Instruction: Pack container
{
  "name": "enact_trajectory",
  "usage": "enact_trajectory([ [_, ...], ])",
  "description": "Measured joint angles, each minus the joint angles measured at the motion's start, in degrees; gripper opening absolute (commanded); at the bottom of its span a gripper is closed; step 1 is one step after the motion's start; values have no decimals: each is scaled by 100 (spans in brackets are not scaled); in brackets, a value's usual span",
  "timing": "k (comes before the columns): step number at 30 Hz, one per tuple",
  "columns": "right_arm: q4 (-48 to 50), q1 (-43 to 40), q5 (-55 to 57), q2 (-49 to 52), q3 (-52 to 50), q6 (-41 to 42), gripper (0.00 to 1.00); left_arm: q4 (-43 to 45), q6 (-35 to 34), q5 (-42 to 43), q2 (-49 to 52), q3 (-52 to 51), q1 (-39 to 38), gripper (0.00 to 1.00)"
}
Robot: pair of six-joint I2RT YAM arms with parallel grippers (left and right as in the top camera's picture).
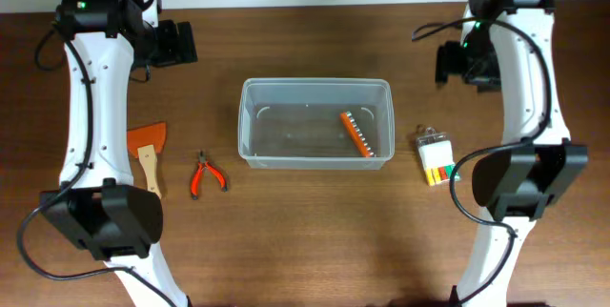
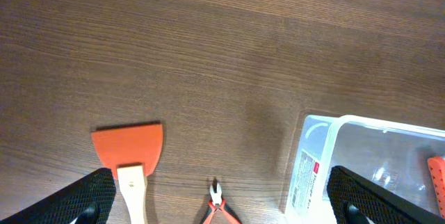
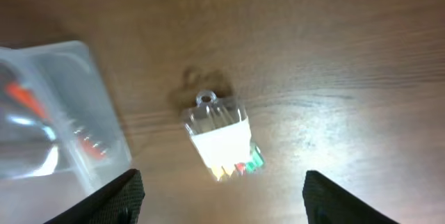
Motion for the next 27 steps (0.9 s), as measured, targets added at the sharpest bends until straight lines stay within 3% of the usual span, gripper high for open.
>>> enact_trajectory([
  [8,739,-50,-52,2,-1189,214,78,2,0,2,0,0,2,99],
  [27,1906,-507,-894,2,-2966,625,79,2,0,2,0,0,2,99],
])
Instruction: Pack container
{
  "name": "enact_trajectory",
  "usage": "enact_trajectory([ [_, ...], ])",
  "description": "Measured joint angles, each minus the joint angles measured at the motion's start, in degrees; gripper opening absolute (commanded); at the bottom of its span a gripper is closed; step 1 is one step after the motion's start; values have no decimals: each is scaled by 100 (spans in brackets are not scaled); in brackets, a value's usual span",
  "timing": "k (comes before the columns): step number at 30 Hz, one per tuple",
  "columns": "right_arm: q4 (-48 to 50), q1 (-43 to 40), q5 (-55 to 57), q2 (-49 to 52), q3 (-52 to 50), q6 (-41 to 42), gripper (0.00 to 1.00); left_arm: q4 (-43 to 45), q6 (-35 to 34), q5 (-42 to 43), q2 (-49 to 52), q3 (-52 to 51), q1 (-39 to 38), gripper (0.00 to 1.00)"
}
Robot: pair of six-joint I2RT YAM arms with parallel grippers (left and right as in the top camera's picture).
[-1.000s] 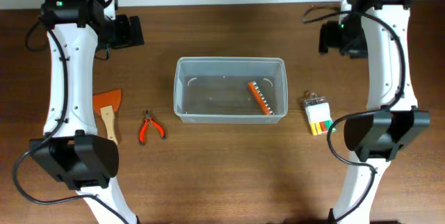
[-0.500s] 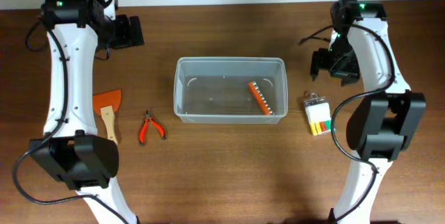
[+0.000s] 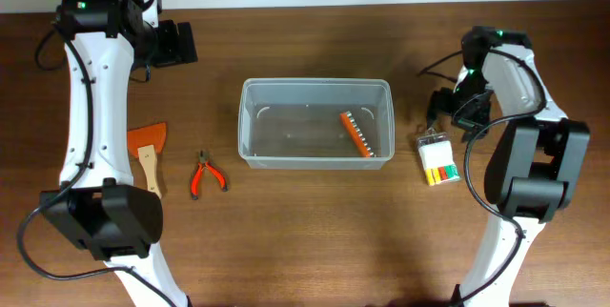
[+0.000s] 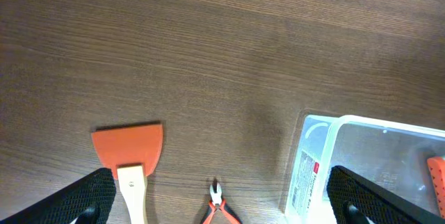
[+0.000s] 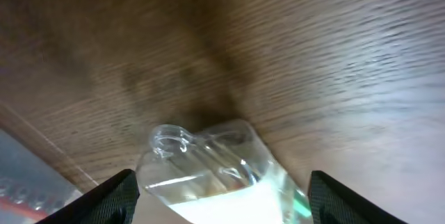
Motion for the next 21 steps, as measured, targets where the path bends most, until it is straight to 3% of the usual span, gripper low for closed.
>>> enact_trajectory([
  [21,-28,111,-153,0,-149,-385,83,0,0,-2,0,0,0,99],
])
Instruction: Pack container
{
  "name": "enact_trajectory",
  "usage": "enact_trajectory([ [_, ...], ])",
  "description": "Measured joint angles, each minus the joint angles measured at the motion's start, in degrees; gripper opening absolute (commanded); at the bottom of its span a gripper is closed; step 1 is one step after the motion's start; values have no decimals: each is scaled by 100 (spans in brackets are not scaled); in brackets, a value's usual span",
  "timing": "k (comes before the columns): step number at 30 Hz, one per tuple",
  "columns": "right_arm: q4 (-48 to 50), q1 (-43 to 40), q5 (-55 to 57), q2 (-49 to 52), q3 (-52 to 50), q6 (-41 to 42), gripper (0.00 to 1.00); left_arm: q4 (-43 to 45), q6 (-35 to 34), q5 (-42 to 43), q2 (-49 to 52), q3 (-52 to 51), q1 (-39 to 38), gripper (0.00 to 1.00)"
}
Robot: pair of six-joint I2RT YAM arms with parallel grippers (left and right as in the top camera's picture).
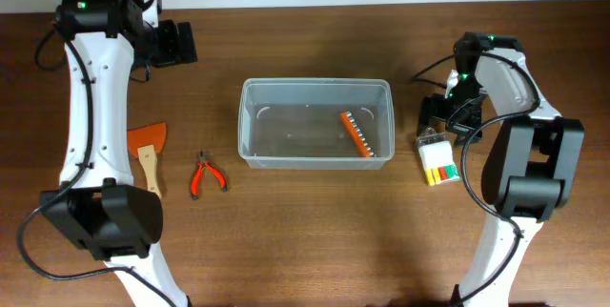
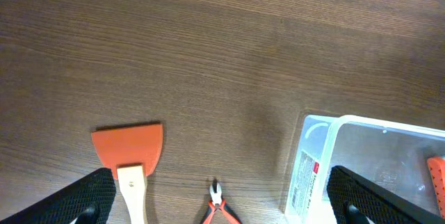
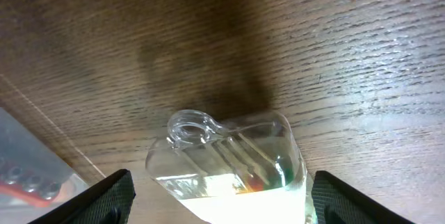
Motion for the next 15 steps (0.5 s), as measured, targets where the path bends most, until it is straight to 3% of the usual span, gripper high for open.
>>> enact_trajectory([
  [15,96,0,0,0,-116,-525,88,0,0,0,0,0,-2,99],
])
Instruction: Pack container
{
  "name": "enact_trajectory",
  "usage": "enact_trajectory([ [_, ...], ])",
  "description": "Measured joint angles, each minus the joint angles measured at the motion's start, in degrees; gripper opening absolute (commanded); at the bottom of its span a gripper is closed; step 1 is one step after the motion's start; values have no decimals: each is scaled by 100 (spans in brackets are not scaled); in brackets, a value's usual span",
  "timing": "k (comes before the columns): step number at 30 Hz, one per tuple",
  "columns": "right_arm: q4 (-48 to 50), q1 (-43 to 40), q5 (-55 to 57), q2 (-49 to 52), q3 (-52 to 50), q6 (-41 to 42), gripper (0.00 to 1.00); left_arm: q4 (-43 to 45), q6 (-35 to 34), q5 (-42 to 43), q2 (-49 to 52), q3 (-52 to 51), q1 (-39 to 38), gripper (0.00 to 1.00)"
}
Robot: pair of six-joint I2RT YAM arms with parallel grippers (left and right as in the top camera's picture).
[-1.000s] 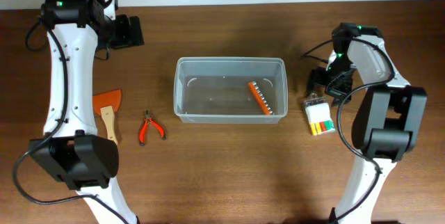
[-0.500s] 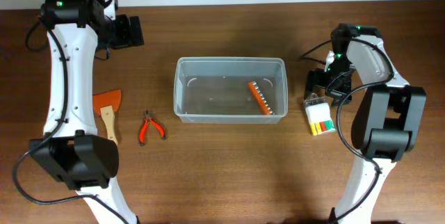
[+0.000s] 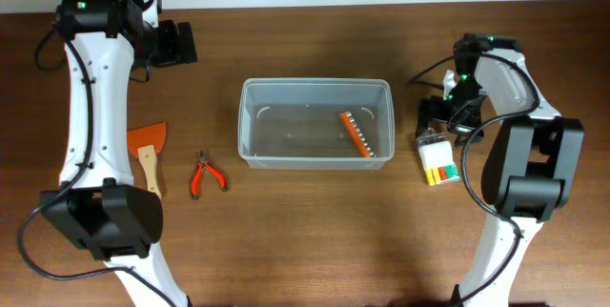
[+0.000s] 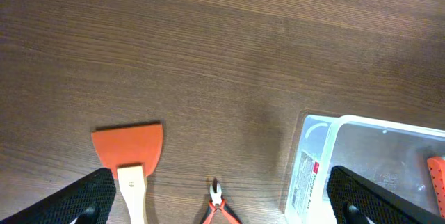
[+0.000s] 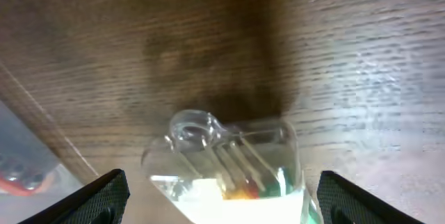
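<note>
The clear plastic container [image 3: 316, 122] sits mid-table with an orange drill-bit holder [image 3: 355, 133] inside. To its right lies a clear packet of coloured pieces [image 3: 436, 158], filling the right wrist view [image 5: 229, 161]. My right gripper [image 3: 437, 122] hangs open low over the packet's top end, a fingertip [image 5: 104, 196] on either side of it. My left gripper [image 3: 176, 44] stays open high at the back left. An orange scraper [image 3: 147, 154] and orange-handled pliers [image 3: 204, 174] lie left of the container.
The container's labelled left wall [image 4: 306, 179] shows in the left wrist view, beside the pliers [image 4: 217, 202] and the scraper [image 4: 129, 154]. Both arm bases [image 3: 100, 216] stand at the table's front edge.
My right gripper has come slightly nearer the packet, which looks a little larger in the right wrist view. The left arm and all the objects have stayed where they were.
My right gripper was first high at the back right, with the packet small below it. Then it was down beside the packet's top end, and it has stayed open there, slightly closer each time. The left arm has not moved.
</note>
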Motion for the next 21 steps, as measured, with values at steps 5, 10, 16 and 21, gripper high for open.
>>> enact_trajectory([
  [5,243,0,-4,0,-426,-22,88,0,0,2,0,0,2,99],
  [10,378,0,-17,-2,-651,-26,88,-2,0,2,0,0,2,99],
  [16,435,-52,-22,-7,-649,31,88,0,0,0,0,0,0,99],
  [21,463,-409,-68,-17,-649,50,88,0,0,0,0,0,0,99],
])
